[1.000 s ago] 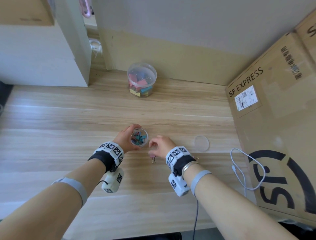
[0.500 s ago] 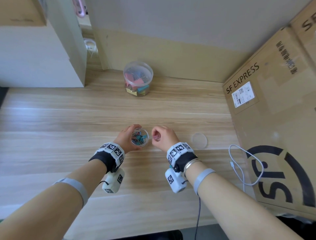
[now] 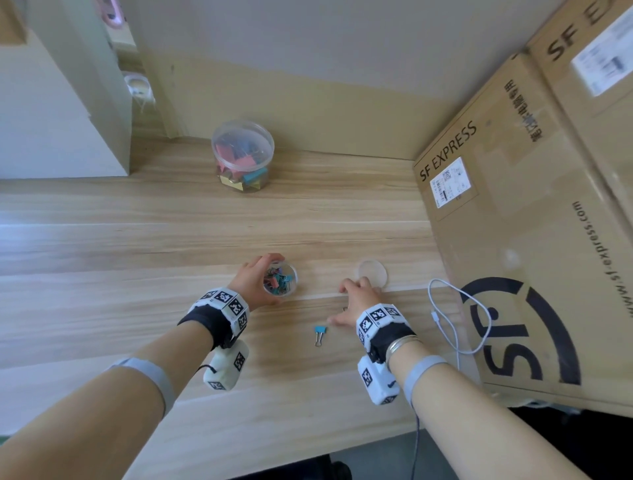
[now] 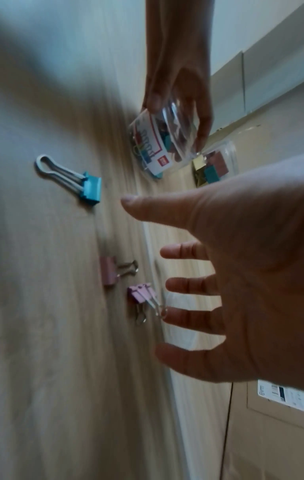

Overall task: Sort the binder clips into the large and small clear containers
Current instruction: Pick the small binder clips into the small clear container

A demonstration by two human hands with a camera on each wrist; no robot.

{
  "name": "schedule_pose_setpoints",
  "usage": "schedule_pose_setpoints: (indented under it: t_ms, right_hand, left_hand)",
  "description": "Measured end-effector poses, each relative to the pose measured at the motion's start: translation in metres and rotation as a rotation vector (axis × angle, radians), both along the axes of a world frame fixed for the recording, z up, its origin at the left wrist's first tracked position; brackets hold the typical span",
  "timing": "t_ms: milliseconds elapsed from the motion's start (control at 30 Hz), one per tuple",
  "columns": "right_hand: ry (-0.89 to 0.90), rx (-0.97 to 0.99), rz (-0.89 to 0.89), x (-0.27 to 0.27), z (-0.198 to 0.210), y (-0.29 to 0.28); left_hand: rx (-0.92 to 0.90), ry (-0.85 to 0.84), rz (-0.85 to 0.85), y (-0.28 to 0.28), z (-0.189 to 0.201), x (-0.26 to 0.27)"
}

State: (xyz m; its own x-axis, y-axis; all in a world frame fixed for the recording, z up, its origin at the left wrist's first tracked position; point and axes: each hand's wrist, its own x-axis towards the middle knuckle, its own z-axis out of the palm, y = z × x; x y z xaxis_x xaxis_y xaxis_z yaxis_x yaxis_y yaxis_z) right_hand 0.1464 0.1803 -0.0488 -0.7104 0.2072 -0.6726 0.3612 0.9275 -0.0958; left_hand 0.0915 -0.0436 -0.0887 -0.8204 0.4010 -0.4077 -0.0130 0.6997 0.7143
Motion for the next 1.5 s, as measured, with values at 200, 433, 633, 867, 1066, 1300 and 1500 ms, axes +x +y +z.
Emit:
schedule_pose_setpoints:
  t_ms: [200,433,633,867,1066,1300,1500]
  right_hand:
    - [0.103,-0.014,0.033,0.012,-0.021,0.002]
    - [0.155,-0.143,0.061,0.011,-0.027,-0.003]
    - [0.274,-0.262,-0.013,-0.009,0.001,-0.021]
    - [0.403,-0.481,0.064,-0.036,0.027,-0.062]
    - [0.086,-0.358,0.184,-0.015,0.006,-0.033]
    - [-0.037,-0.337,0.462,0.001,-0.015,-0.030]
    - [0.071,-0.241,0.452,-0.007,-0.020,-0.028]
  left_hand:
    - [-0.008,-0.011,-0.018,0.007,0.001,0.000]
    - [-0.012,-0.022,-0.016,0.007,0.001,-0.001]
    - [-0.009,-0.016,-0.016,0.008,0.001,-0.001]
    - [-0.014,0.012,-0.022,0.007,0.002,0.000]
    - [-0.007,-0.016,0.017,-0.002,0.001,0.002]
    - [0.009,-0.024,0.039,-0.002,0.000,0.004]
    - [0.003,-0.022,0.048,-0.001,0.001,0.006]
